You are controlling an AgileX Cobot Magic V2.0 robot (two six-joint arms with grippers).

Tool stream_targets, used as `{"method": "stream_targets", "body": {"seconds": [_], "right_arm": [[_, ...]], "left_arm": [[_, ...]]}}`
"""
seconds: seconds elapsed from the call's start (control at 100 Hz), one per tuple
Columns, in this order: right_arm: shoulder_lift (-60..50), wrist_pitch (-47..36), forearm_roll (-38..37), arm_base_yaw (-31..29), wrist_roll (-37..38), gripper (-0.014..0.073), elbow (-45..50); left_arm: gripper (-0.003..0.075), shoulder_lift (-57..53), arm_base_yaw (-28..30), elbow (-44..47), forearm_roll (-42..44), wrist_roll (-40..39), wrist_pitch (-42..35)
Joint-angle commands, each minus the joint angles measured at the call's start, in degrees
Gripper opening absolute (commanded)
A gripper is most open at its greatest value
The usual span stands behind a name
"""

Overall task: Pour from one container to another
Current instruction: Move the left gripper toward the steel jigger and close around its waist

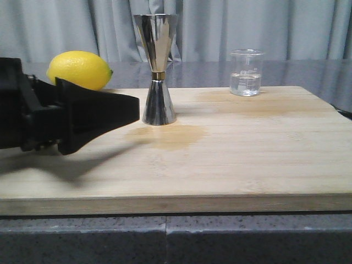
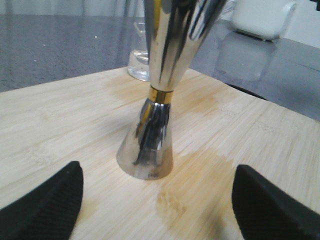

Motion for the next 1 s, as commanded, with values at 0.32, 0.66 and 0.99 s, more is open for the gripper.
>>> {"method": "stream_targets", "body": {"seconds": [0.32, 0.66, 0.99], "right_arm": [[0.2, -3.4, -0.9, -0.2, -0.5, 0.0499, -2.2], [0.2, -3.4, -0.9, -0.2, -0.5, 0.0499, -2.2], [0.2, -3.4, -0.9, -0.2, -0.5, 0.0499, -2.2]], "left_arm": [[0.0492, 0.3, -0.5, -7.7, 5.0, -1.5, -12.3], [0.0491, 0.3, -0.5, -11.4, 8.0, -2.2, -7.3], [0.0491, 0.3, -0.5, -14.5, 9.0, -2.4, -3.8]]}}
